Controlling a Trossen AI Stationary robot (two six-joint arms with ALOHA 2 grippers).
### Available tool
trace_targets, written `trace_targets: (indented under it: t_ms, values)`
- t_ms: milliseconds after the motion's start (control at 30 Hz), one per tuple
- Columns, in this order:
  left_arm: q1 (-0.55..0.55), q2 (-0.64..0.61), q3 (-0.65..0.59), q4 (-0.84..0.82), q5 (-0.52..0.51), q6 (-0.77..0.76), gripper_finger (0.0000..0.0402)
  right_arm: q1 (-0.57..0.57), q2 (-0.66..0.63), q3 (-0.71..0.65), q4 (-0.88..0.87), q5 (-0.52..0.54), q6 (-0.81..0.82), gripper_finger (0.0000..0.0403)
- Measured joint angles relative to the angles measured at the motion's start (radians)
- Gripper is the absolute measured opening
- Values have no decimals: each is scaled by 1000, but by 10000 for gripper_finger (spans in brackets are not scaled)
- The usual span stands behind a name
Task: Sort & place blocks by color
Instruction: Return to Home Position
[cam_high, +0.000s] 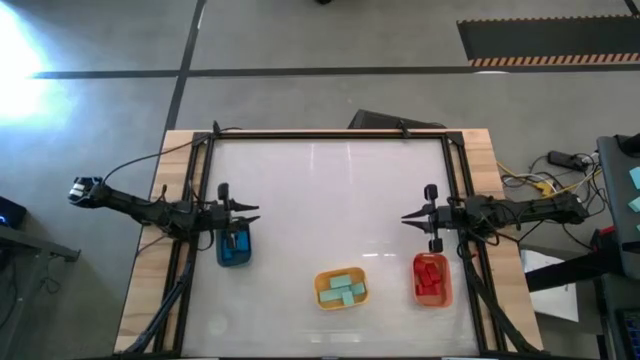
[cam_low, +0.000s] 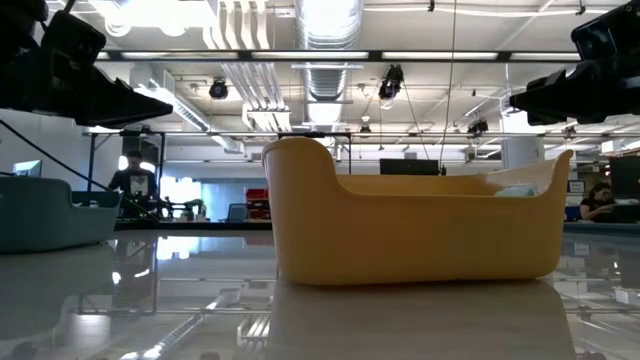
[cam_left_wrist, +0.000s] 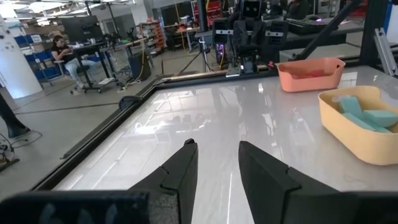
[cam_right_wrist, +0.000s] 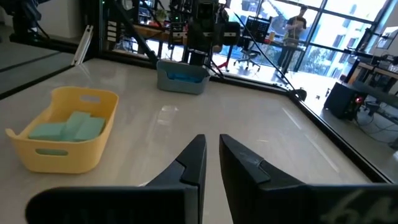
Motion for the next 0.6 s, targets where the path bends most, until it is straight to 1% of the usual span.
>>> trace_targets:
  t_ms: [600]
  values:
    - [0,9,0,0,0,0,99,0,0,0,0,0,0,36]
